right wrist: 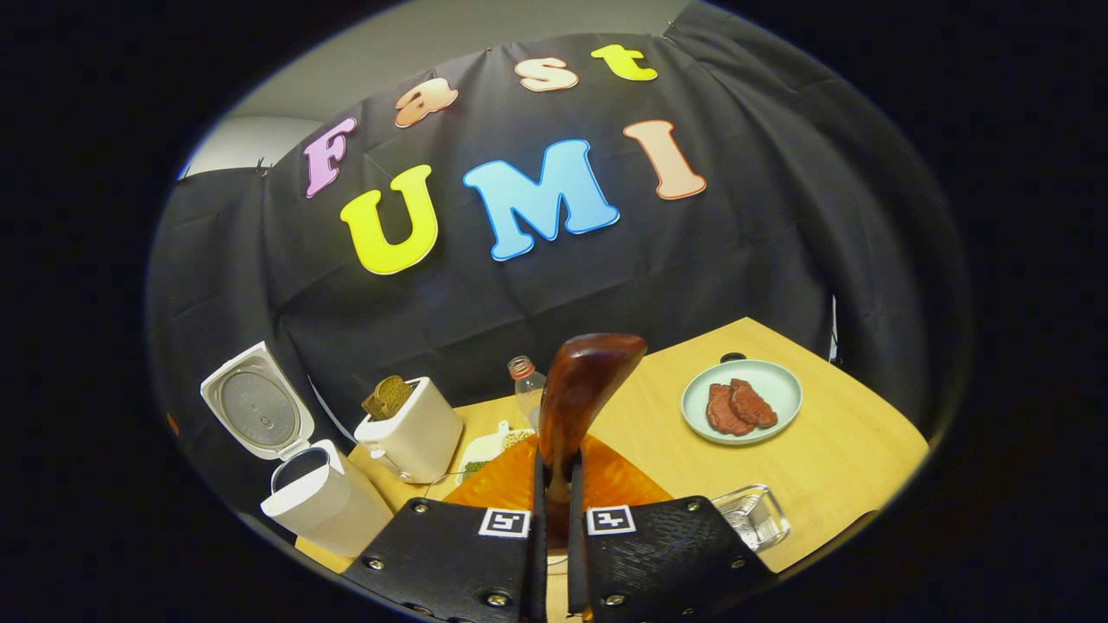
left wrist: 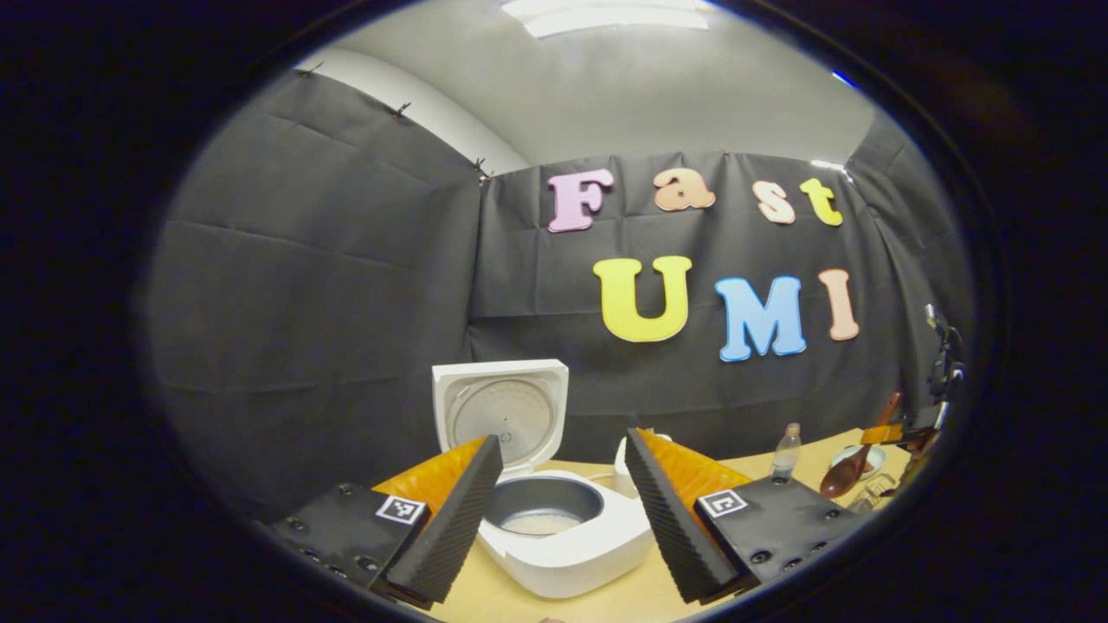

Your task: Close the left gripper, press the button to open the rice cooker; take a wooden spoon from the chopstick holder with the right hand, scoop a spoonful of rice and pour it into the rice cooker, then put the wooden spoon back into the chopstick holder.

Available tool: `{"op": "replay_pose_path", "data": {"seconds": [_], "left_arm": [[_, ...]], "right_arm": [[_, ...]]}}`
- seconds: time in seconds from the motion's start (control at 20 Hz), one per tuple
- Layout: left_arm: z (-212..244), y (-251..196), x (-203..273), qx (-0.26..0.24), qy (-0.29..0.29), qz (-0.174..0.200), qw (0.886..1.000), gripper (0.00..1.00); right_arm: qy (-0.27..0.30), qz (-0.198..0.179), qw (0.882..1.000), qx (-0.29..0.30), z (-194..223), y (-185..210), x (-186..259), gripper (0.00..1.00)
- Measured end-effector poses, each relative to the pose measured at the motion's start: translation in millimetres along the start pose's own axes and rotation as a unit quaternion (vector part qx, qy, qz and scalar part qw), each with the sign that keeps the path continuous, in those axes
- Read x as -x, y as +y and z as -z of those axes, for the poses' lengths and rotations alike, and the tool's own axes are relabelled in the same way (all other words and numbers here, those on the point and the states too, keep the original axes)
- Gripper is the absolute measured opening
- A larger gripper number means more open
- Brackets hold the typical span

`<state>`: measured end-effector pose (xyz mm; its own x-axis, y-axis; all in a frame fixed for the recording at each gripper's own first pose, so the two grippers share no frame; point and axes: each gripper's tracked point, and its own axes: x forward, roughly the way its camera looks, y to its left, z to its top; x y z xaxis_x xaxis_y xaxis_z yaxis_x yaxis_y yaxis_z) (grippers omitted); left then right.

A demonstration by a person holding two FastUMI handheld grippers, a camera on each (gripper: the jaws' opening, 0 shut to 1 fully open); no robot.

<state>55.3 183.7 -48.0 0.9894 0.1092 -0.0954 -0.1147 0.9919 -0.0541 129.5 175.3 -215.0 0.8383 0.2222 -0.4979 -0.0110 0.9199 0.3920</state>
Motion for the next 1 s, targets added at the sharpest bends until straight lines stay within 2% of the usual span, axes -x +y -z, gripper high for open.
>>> {"op": "replay_pose_path", "data": {"seconds": [0.25,0.5,0.65,0.7,0.75,1.0], "left_arm": [[19.0,36.5,-1.7,0.003,0.014,-0.006,1.0,0.98],[32.6,69.6,0.2,-0.002,0.031,-0.013,0.999,0.98],[36.6,84.0,-1.9,-0.005,0.032,-0.018,0.999,0.98],[37.7,87.1,-3.4,-0.003,0.033,-0.018,0.999,0.92],[38.4,89.1,-4.0,0.001,0.033,-0.018,0.999,0.92],[43.5,91.3,-6.9,0.007,0.033,-0.016,0.999,0.92]], "right_arm": [[0.014,0.028,0.999,0.041,44.5,22.0,-44.1,0.1],[0.029,0.04,0.997,0.053,81.2,45.7,-82.6,0.1],[0.039,0.038,0.998,0.043,97.5,60.5,-91.2,0.1],[0.038,0.037,0.998,0.041,98.2,65.4,-92.1,0.1],[0.039,0.034,0.998,0.038,101.5,70.2,-90.6,0.1],[0.071,-0.005,0.997,-0.008,114.7,94.7,-83.4,0.1]]}}
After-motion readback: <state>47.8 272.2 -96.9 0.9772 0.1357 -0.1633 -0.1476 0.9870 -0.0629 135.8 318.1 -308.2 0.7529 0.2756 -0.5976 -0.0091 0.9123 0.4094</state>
